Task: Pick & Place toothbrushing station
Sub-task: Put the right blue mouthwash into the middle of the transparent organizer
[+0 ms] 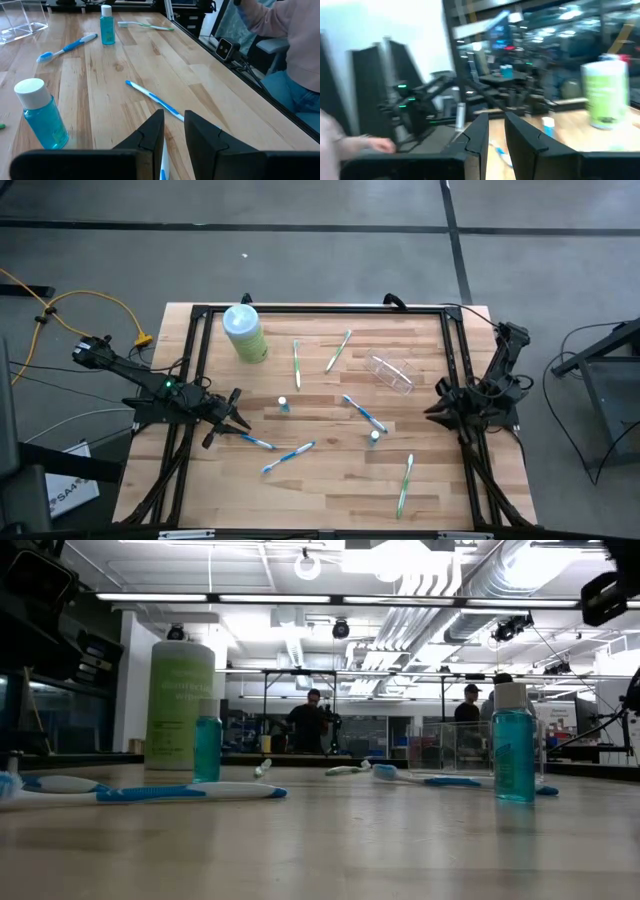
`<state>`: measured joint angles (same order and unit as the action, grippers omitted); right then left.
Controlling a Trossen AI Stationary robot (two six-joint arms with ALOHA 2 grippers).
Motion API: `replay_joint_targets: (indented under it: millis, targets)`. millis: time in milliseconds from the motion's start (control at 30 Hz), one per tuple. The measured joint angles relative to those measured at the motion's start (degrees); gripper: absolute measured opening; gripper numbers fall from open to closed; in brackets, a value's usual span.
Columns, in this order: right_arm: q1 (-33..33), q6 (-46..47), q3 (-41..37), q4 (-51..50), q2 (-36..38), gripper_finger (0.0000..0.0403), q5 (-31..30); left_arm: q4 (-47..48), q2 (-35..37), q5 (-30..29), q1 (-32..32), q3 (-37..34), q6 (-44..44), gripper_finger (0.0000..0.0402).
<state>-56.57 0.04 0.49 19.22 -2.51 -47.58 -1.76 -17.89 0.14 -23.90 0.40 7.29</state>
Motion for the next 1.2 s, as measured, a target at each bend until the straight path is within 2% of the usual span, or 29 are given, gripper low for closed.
replay_joint_targets:
  millis: [67,333,467,667,900,1033,1200]
  targets:
    - [1.12,1.36,0.00,0.20,-1.84,0.0056,-1.96,0.00,0.00,0.00,0.00,0.00,0.00,0.0071]
    - [5.58,-1.18,0.43,11.05,-12.01,0.0056,1.48,0.00,0.01,0.00,-0.01,0.00,0.00,0.0071]
    - [7.74,-0.04,4.77,11.15,-19.96,0.0056,1.78,-0.02,0.00,0.00,0.00,0.00,0.00,0.0071]
    - [11.55,0.27,13.62,10.87,-35.73,0.0056,5.10,-0.04,0.00,0.00,0.00,0.00,0.00,0.0071]
    - [17.30,5.51,24.77,-2.91,-51.45,0.0056,0.95,-0.04,0.01,0.00,0.00,0.00,0.00,0.0071]
    - [20.07,11.58,29.84,-11.02,-56.66,0.0056,1.17,-0.04,0.02,0.00,0.00,0.00,0.00,0.0071]
    - [21.63,19.18,34.10,-22.26,-59.38,0.0056,1.34,-0.04,0.00,0.00,-0.01,0.00,0.00,0.0071]
